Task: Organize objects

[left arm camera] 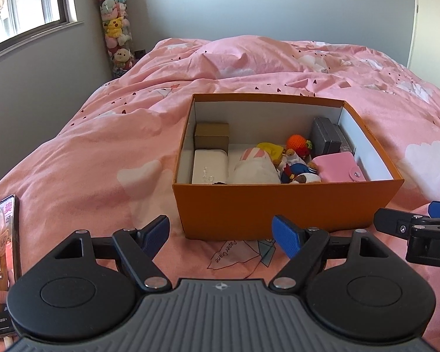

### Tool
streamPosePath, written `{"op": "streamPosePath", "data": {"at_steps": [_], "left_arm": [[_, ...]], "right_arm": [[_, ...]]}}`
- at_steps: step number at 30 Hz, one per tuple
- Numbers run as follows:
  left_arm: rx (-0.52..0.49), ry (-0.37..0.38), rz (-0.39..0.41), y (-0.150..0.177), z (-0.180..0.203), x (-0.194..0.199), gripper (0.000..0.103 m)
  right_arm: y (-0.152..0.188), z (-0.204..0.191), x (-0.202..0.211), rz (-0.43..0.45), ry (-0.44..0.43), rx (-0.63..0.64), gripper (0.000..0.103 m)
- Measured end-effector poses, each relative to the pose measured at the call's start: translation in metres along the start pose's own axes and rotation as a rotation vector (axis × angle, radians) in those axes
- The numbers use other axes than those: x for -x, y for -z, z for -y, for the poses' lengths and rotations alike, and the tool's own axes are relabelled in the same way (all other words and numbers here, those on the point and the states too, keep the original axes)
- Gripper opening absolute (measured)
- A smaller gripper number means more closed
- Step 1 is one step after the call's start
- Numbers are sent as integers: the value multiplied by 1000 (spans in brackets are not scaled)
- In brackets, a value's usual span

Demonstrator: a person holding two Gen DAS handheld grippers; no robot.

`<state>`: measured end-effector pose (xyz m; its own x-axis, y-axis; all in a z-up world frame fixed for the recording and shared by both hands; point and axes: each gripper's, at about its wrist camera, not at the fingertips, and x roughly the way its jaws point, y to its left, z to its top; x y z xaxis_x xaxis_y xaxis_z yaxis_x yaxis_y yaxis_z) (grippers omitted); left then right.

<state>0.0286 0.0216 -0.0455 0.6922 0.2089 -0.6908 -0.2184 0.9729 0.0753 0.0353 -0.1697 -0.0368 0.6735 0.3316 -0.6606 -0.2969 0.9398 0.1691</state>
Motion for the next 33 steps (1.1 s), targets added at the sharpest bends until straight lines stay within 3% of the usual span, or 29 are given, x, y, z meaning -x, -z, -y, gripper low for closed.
{"op": "streamPosePath", "data": {"at_steps": [33], "left_arm": [[-8, 7, 0, -1, 1, 0, 93]], "right_arm": [[0, -3, -1, -12, -5, 5, 98]]}}
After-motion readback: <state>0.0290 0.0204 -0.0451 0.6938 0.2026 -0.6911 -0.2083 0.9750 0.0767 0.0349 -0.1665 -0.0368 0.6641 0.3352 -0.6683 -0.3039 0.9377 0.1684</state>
